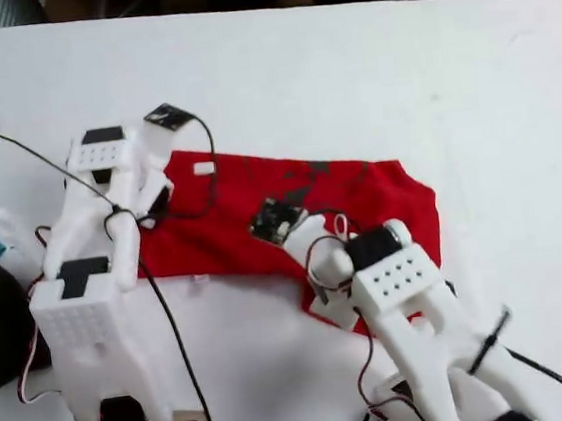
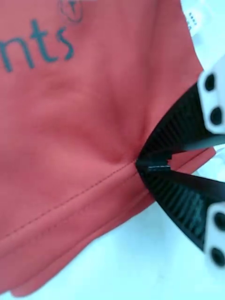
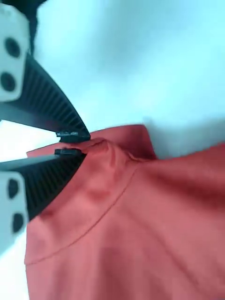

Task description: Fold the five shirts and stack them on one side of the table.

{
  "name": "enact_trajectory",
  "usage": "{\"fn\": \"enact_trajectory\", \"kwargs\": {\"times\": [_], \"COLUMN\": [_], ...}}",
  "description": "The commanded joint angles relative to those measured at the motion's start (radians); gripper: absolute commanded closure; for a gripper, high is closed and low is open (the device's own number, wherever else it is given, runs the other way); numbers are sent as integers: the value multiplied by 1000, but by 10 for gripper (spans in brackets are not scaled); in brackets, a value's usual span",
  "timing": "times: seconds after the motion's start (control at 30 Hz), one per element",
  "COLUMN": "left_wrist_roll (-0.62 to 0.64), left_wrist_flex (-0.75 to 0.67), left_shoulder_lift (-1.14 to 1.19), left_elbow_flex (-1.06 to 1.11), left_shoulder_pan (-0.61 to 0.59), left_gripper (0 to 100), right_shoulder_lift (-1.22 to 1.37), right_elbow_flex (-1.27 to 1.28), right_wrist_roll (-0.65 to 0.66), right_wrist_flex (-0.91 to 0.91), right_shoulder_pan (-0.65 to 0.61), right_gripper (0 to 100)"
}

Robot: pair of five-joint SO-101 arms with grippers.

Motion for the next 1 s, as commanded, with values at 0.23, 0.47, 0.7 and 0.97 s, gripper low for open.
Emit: {"fn": "enact_trajectory", "kwargs": {"times": [0.23,0.47,0.7,0.97], "left_wrist_roll": [5,6,5,8], "left_wrist_flex": [-21,-21,-32,-32], "left_shoulder_lift": [9,9,9,9], "left_elbow_flex": [4,4,4,4], "left_shoulder_pan": [-11,-11,-11,-11], "left_gripper": [976,976,976,976], "right_shoulder_lift": [-142,-153,-153,-153], "right_elbow_flex": [-11,94,190,287], "right_wrist_roll": [35,35,92,252], "right_wrist_flex": [96,-94,-97,-91], "right_shoulder_pan": [7,171,142,124], "right_gripper": [741,987,748,669]}}
